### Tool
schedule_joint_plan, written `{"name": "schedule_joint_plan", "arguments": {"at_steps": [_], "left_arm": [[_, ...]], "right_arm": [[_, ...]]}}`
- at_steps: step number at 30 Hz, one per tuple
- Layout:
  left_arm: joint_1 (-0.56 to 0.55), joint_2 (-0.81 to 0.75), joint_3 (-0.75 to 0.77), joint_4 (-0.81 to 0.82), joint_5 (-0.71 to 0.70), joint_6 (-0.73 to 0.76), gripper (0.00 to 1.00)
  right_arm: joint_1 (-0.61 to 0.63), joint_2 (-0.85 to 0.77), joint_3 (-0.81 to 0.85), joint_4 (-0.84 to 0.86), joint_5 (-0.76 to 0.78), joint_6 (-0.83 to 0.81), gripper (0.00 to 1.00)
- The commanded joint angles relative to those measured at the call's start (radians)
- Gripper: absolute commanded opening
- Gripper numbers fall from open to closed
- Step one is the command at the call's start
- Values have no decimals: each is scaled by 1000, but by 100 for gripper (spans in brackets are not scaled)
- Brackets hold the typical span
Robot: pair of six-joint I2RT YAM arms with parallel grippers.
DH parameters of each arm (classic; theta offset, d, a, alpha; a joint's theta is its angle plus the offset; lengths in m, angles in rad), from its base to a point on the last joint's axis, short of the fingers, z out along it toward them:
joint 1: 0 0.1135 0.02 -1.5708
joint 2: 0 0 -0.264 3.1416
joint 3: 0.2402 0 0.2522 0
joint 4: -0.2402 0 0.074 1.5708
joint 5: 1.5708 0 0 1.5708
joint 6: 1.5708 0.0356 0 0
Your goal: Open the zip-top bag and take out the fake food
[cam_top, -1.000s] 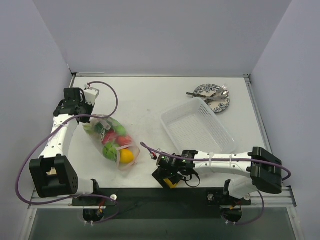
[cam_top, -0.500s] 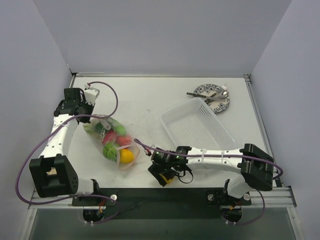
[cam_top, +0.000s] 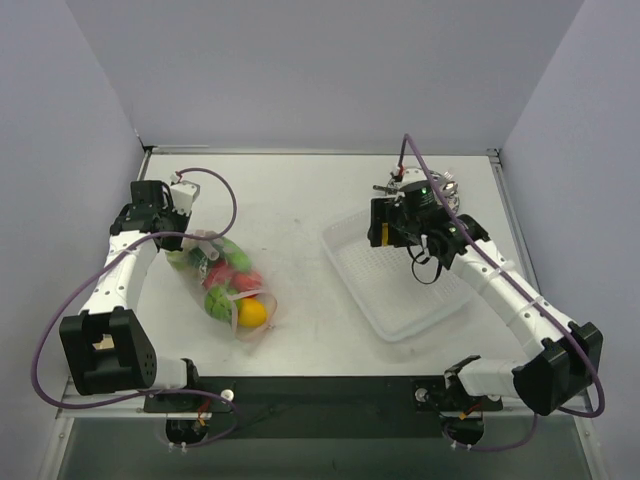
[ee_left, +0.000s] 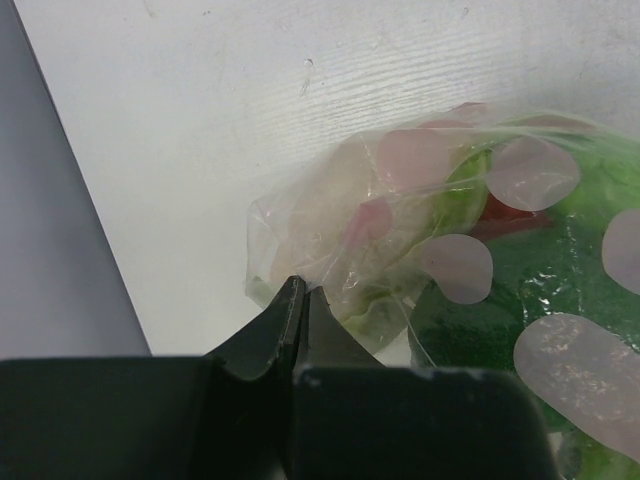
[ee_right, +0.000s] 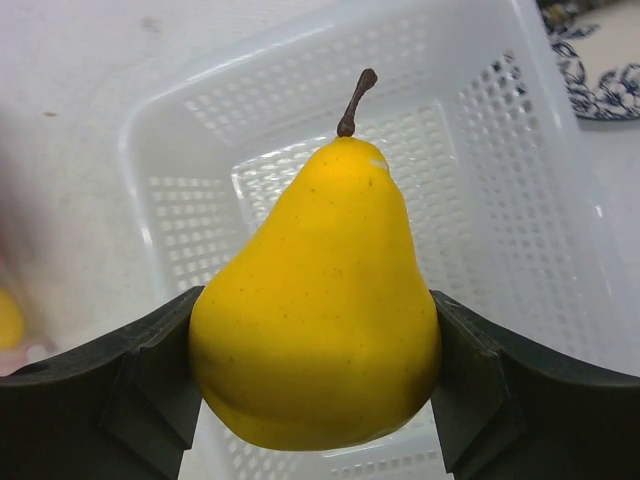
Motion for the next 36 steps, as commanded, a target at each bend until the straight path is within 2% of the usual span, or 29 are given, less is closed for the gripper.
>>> {"name": "schedule_joint_plan", "arguments": {"at_steps": [1, 2, 3, 6, 8, 10, 11, 14, 15, 16, 17, 18, 19, 20, 22, 25, 27, 28, 29, 30, 32, 33, 35, 36], "left_arm": [[2, -30, 9, 11, 14, -18, 0], [0, -32, 12, 8, 19, -23, 0], [-2, -30, 15, 0, 21, -27, 0], [-6, -32, 23, -8, 22, -32, 0], [-6, -32, 21, -9, 22, -30, 0], [-8, -30, 20, -8, 15, -27, 0], [-6, -30, 18, -6, 13, -26, 0], [-6, -25, 20, -5, 11, -27, 0], [-6, -22, 20, -5, 14, -30, 0], [-8, -24, 20, -5, 13, -30, 0], [-8, -22, 17, -2, 13, -30, 0], [-8, -21, 12, -2, 10, -30, 0], [-9, -21, 12, 1, 5, -29, 0], [-9, -19, 9, 6, 1, -26, 0], [-11, -13, 3, 15, -10, -23, 0], [-8, -12, -8, 18, -15, -18, 0], [-9, -15, -15, 24, -19, -13, 0], [-9, -13, -16, 27, -19, -12, 0], [-11, -9, -16, 26, -19, -12, 0], [-9, -7, -12, 23, -21, -15, 0], [-11, -6, -3, 15, -19, -16, 0], [-11, -6, -2, 15, -19, -15, 0], [-14, -12, -2, 15, -19, -15, 0], [-12, -13, -3, 15, -19, -15, 0]], "right_arm": [[-67, 84, -21, -19, -53, -14, 59], [-66, 96, -13, -11, -48, -12, 90], [-63, 104, -10, -2, -39, 0, 100], [-58, 138, -7, 41, -33, 52, 100], [-49, 151, 21, 70, -30, 150, 100], [-38, 151, 70, 84, -46, 155, 100], [-52, 159, 79, 93, -201, 131, 100], [-81, 214, 90, 128, -458, 106, 100], [-41, 219, 93, 127, -404, 92, 100], [27, 210, 113, 59, -257, 53, 100], [122, 213, 162, 25, -68, -97, 100], [340, 223, 174, 9, 304, -157, 100], [409, 248, 179, 9, 396, -190, 100], [457, 256, 167, 10, 429, -172, 100], [471, 244, 113, 57, 318, -95, 100], [538, 188, -26, 166, 295, -53, 99], [638, 159, -72, 217, 378, -116, 85], [710, 158, -71, 234, 395, -127, 60], [746, 159, -71, 243, 395, -138, 48], [770, 159, -79, 277, 391, -149, 30], [827, 162, -79, 305, 359, -161, 20], [839, 174, -71, 322, 343, -165, 7], [852, 202, -56, 336, 261, -173, 3], [853, 211, -45, 343, 241, -173, 8]]}}
